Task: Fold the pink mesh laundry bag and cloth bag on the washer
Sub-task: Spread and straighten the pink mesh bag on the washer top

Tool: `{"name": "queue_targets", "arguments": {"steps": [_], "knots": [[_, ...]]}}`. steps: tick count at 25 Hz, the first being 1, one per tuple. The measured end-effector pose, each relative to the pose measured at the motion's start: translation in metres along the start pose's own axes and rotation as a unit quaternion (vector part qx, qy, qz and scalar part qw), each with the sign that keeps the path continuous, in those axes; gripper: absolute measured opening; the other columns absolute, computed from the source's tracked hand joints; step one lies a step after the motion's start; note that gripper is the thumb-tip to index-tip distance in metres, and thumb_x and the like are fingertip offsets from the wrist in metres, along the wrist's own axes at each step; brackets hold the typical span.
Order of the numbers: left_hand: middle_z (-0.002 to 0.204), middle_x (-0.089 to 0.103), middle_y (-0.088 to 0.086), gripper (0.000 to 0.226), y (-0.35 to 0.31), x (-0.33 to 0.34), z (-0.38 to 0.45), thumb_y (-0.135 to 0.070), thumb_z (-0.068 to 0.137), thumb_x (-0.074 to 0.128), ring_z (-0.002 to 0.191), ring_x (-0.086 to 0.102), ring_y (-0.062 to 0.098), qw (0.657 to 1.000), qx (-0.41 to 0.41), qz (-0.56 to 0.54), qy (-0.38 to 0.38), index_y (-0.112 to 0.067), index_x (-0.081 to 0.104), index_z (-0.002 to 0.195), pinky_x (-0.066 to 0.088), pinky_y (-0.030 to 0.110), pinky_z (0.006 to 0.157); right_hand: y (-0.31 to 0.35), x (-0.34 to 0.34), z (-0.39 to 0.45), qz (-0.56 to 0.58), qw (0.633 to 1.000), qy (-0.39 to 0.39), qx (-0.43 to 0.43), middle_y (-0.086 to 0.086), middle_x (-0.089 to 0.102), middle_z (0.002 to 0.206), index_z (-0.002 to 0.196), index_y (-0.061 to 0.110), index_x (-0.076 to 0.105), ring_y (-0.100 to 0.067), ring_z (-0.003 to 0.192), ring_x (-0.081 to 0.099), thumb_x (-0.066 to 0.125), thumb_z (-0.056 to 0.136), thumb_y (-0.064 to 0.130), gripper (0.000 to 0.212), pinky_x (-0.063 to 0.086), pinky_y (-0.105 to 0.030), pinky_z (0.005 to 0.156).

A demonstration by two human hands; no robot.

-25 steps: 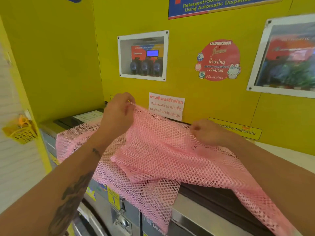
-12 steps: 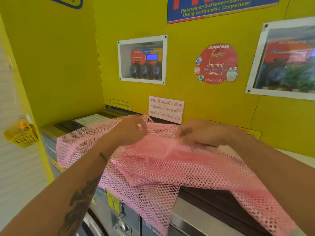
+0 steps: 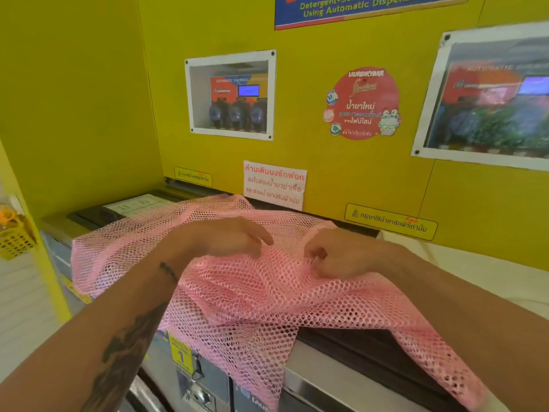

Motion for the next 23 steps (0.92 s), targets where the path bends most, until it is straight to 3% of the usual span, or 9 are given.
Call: {"name": "queue_targets", "arguments": {"steps": [3,5,6,10,12,14,17,20,23], "knots": [[0.114,0.055,-0.010,0.041,0.006,-0.004,-0.005,-0.029,0.086,0.066,0.108,0.054,0.015,0.994,-0.019,0.104,-0.006,-0.035,0.057,0.126,0.043,0.045,0.102,-0.005,-0.011,0.006,0.043,0.994,-0.101,0.001,0.004,0.047,0.065,0.067,0.011,0.051,-0.011,0.058,0.043,0.064,0.090,0.011,0.027,0.033,-0.028,0.053],[0.089,0.059,-0.011,0.009,0.007,-0.014,-0.008,-0.028,0.093,0.057,0.082,0.056,0.012,0.987,0.012,0.112,-0.115,-0.032,0.063,0.088,0.048,0.038,0.085,-0.013,-0.027,0.008,0.082,0.979,-0.183,0.018,0.011,0.050,0.063,0.072,0.005,0.060,-0.012,0.060,0.048,0.059,0.095,0.011,0.024,0.033,-0.027,0.052],[0.081,0.059,-0.008,0.022,0.010,-0.022,-0.009,-0.029,0.096,0.053,0.075,0.056,0.015,0.979,0.020,0.105,-0.174,-0.029,0.061,0.076,0.048,0.036,0.077,-0.018,-0.034,0.010,0.078,0.971,-0.225,0.031,0.012,0.051,0.064,0.074,0.004,0.062,-0.014,0.062,0.051,0.057,0.096,0.011,0.024,0.034,-0.028,0.051],[0.079,0.064,0.003,0.029,0.025,-0.052,-0.004,-0.030,0.100,0.047,0.074,0.058,0.023,0.907,0.037,0.126,-0.400,-0.013,0.068,0.089,0.041,0.030,0.059,-0.024,-0.044,0.021,0.084,0.931,-0.353,0.046,0.007,0.056,0.070,0.079,0.001,0.065,-0.021,0.070,0.055,0.050,0.098,0.010,0.025,0.034,-0.031,0.053],[0.073,0.060,0.002,0.029,0.034,-0.060,-0.002,-0.029,0.100,0.046,0.067,0.052,0.022,0.872,0.037,0.144,-0.466,-0.014,0.065,0.085,0.029,0.027,0.050,-0.018,-0.043,0.026,0.168,0.936,-0.308,0.030,0.011,0.058,0.080,0.091,0.006,0.066,-0.018,0.077,0.057,0.049,0.101,0.018,0.024,0.038,-0.028,0.057],[0.069,0.058,0.004,0.029,0.042,-0.069,-0.004,-0.030,0.101,0.044,0.064,0.052,0.025,0.857,0.030,0.127,-0.498,-0.014,0.061,0.083,0.034,0.031,0.051,-0.015,-0.037,0.030,0.316,0.940,-0.130,0.000,0.010,0.066,0.104,0.114,0.016,0.066,-0.013,0.094,0.061,0.053,0.100,0.035,0.027,0.044,-0.026,0.074],[0.064,0.056,0.006,0.031,0.055,-0.076,-0.010,-0.029,0.100,0.045,0.063,0.053,0.030,0.851,0.023,0.117,-0.512,-0.013,0.058,0.078,0.044,0.037,0.057,-0.024,-0.018,0.034,0.308,0.949,0.069,0.021,0.012,0.054,0.144,0.144,0.033,0.047,-0.015,0.129,0.053,0.076,0.080,0.050,0.072,0.041,-0.043,0.109],[0.064,0.056,0.005,0.031,0.070,-0.076,-0.012,-0.026,0.099,0.048,0.063,0.054,0.031,0.859,0.005,0.118,-0.498,-0.009,0.062,0.078,0.044,0.037,0.057,-0.023,-0.008,0.044,0.174,0.984,0.030,0.020,0.006,0.065,0.131,0.132,0.028,0.059,-0.016,0.117,0.062,0.070,0.088,0.024,0.045,0.048,-0.041,0.104],[0.070,0.059,0.006,0.023,0.095,-0.078,-0.014,-0.017,0.096,0.047,0.064,0.054,0.027,0.881,-0.071,0.143,-0.445,-0.009,0.065,0.085,0.044,0.033,0.057,-0.013,-0.028,0.046,0.233,0.971,-0.047,0.001,0.015,0.054,0.137,0.141,0.031,0.052,-0.014,0.125,0.053,0.055,0.100,0.022,0.042,0.041,-0.040,0.111]]}}
Point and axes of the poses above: each hand's wrist, its own z-axis towards the middle knuckle, its own x-axis out of the palm, y = z × x, the point moved 2 cm from there along z, towards the middle knuckle
